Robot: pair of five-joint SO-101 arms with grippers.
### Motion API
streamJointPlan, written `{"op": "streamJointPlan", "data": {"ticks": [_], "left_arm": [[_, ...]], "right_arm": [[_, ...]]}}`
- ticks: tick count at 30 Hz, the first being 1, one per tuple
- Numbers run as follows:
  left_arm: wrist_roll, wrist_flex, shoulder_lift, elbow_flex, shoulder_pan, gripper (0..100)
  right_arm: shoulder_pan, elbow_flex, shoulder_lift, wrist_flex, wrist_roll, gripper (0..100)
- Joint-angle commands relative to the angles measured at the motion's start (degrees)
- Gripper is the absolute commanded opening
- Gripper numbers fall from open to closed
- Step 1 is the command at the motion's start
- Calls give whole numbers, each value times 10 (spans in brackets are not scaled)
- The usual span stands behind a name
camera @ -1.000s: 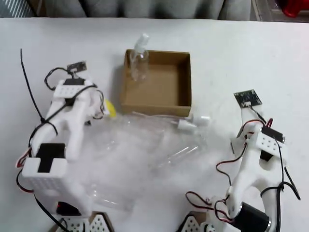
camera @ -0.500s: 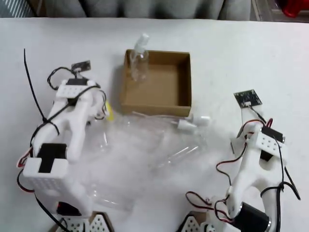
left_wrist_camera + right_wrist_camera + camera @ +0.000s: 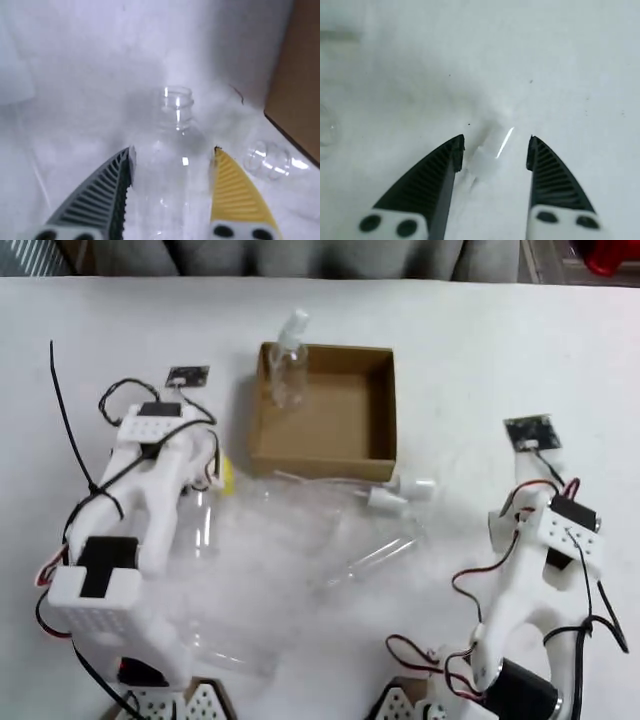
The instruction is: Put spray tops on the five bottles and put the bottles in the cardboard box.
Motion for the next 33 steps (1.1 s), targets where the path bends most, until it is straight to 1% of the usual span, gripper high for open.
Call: {"op": "streamJointPlan", "data": {"ticks": [1, 4, 6, 8, 12, 15, 21, 27, 29, 32, 33], "left_arm": [[-7, -12, -11, -25, 5, 72], [-7, -12, -11, -25, 4, 72], [-7, -13, -11, -25, 4, 72], [-7, -14, -11, -25, 4, 72], [-7, -15, -11, -24, 4, 72], [-7, -15, -11, -22, 4, 72], [-7, -17, -11, -23, 4, 72], [-7, -17, -11, -21, 3, 72], [-7, -17, -11, -21, 3, 72], [-6, -17, -11, -21, 3, 72], [-5, -18, -11, -21, 3, 72]], "right_arm": [[7, -36, -1, 18, -84, 153], [7, -33, -1, 40, -148, 139], [7, -33, -1, 53, -171, 141], [22, -33, -5, 54, -179, 141], [46, -26, 2, 45, -143, 138], [58, -8, 20, 15, -118, 138], [70, -10, 90, -22, -116, 138], [50, -10, 152, -51, -116, 137], [46, -10, 165, -60, -116, 113], [44, -17, 167, -60, -115, 14], [44, -23, 167, -58, -115, 13]]}}
